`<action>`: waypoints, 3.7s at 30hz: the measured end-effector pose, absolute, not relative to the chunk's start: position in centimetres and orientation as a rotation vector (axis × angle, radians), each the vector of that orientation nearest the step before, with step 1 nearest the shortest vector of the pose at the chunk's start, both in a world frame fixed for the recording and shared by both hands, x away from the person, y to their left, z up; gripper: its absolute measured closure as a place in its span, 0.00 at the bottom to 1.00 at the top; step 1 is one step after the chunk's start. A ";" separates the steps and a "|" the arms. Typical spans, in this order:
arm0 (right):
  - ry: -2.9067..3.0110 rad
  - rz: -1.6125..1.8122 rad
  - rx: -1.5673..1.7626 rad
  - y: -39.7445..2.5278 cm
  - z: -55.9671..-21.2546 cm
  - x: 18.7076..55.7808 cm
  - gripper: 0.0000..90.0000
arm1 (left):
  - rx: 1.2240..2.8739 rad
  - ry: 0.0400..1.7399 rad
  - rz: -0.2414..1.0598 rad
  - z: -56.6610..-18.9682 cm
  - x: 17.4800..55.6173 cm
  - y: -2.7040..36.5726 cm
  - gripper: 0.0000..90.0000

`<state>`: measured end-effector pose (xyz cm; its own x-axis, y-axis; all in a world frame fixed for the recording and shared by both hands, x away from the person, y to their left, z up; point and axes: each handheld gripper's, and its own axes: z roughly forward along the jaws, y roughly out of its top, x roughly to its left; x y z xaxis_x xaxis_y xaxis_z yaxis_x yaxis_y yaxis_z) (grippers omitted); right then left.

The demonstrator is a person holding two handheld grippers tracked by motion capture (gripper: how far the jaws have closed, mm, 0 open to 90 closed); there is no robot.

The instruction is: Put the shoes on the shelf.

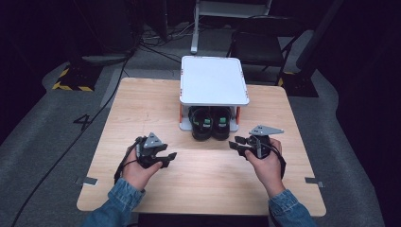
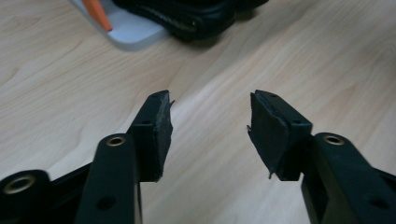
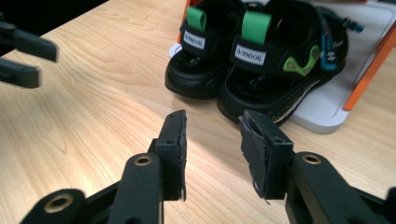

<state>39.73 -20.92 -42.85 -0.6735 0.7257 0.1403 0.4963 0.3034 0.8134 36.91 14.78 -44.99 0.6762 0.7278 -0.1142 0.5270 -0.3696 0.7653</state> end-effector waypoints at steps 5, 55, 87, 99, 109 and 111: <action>2.331 1.304 1.140 -20.3 -44.6 40.7 0.70 | 2.032 0.971 0.256 -46.4 39.4 11.7 0.69; 2.213 1.331 1.199 -17.7 -47.4 49.5 0.63 | 1.959 1.025 0.449 -47.6 49.2 5.7 0.55; 2.254 1.252 1.113 -30.7 -39.2 39.3 0.18 | 2.086 1.005 0.469 -40.8 37.0 19.8 0.19; 2.273 1.084 1.222 -34.7 -43.3 39.8 0.18 | 2.167 1.173 0.409 -43.5 37.3 23.7 0.19; 2.319 1.037 1.194 -35.2 -46.4 40.8 0.17 | 2.212 1.164 0.348 -47.0 38.2 24.5 0.19; 2.341 1.028 1.185 -35.0 -47.1 41.1 0.17 | 2.204 1.165 0.349 -47.5 38.3 24.8 0.20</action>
